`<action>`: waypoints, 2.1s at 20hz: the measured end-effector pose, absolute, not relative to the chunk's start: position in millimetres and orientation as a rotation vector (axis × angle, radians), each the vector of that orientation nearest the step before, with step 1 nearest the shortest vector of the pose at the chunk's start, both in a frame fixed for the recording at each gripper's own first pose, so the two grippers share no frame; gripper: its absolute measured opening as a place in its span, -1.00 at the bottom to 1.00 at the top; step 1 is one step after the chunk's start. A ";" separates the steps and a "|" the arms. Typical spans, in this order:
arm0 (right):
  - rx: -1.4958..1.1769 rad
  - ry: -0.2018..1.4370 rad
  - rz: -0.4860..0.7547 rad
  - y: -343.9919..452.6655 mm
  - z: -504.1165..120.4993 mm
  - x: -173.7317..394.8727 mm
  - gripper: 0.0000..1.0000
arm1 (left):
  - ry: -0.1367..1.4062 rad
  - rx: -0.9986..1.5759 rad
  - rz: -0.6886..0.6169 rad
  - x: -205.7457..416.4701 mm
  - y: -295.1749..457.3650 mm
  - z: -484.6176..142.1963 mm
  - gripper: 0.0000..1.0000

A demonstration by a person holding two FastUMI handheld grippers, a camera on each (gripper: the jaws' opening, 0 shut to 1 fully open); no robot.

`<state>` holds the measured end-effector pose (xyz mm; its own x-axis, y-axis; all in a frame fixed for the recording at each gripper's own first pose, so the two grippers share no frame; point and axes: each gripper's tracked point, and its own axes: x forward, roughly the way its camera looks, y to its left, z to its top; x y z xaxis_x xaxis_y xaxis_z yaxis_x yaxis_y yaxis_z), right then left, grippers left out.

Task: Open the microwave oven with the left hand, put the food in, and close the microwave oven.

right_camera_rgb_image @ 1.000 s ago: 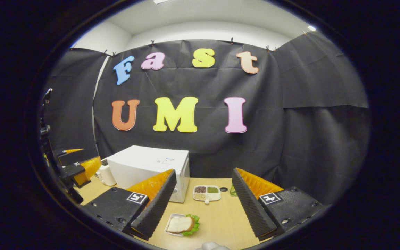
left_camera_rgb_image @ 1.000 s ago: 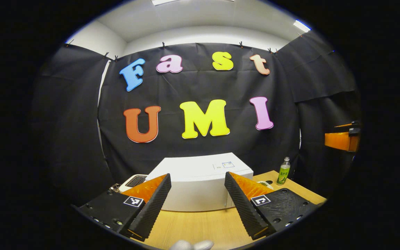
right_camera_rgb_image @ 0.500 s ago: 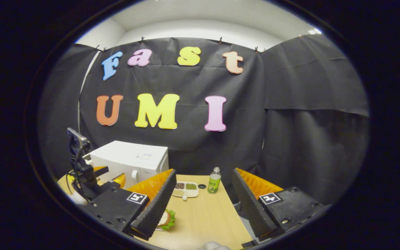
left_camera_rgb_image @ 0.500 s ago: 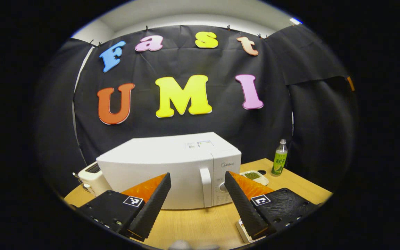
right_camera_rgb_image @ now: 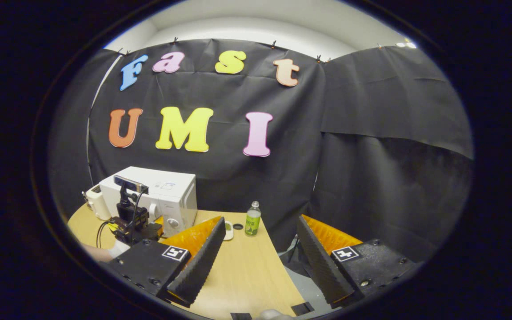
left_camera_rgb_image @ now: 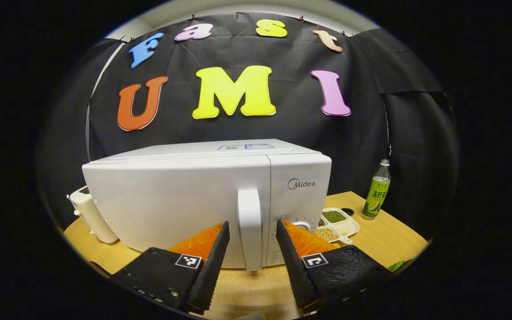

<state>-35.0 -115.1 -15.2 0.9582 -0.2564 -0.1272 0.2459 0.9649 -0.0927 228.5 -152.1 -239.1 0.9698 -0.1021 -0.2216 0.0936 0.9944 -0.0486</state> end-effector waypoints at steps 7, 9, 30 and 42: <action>-0.067 0.154 -0.244 -111.9 -18.8 -38.5 1.00 | 0.269 -0.041 -0.140 230.7 -153.7 -245.5 -0.53; -0.057 0.158 -0.226 -106.2 -18.3 -37.0 1.00 | 0.279 -0.063 -0.162 230.2 -154.4 -245.5 -0.68; -0.078 0.156 0.108 20.6 -31.3 -16.5 0.94 | 0.358 -0.021 -0.160 37.7 -43.8 -256.4 -0.67; -0.066 0.171 0.209 66.7 -46.8 -23.1 1.00 | 0.401 -0.013 0.049 -24.0 80.9 -258.9 -0.54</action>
